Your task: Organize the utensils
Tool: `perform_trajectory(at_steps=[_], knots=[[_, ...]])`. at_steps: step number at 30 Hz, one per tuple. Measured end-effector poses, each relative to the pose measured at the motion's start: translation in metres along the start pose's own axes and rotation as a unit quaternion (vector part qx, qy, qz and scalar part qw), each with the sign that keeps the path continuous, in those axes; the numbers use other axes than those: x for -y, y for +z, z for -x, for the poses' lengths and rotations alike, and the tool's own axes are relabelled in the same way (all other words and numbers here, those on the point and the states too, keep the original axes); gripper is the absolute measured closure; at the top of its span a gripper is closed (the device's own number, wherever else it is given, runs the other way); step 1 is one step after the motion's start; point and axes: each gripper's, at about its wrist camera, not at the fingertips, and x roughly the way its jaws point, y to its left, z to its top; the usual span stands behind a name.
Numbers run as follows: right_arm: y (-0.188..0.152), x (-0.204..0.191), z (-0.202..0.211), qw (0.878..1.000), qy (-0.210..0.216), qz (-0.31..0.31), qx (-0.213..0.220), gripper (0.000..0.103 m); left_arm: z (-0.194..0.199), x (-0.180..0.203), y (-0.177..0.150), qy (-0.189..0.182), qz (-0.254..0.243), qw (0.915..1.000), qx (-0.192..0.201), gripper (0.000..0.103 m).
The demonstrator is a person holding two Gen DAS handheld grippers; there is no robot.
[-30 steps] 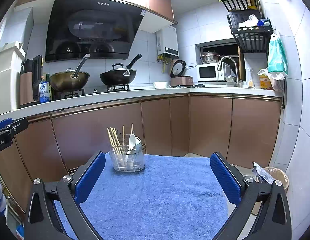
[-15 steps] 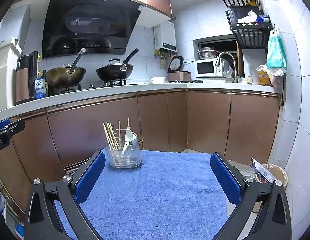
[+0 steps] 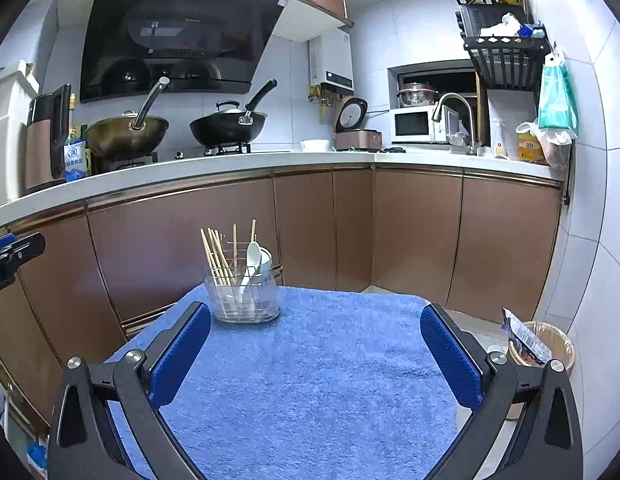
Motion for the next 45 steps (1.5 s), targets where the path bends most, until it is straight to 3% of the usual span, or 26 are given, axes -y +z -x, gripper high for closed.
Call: perform_trajectory(at_steps=[24,45], knots=[[0.001,0.007,-0.016,1.0,-0.018,-0.002,-0.007,0.0,-0.022,0.004,-0.002,-0.016,0.008,0.9998,-0.007,0.032],[0.007,0.004,-0.018,0.999,-0.032,0.014,0.011,0.0,-0.038,0.016,-0.004,-0.034,0.012,0.9993,-0.01,0.032]])
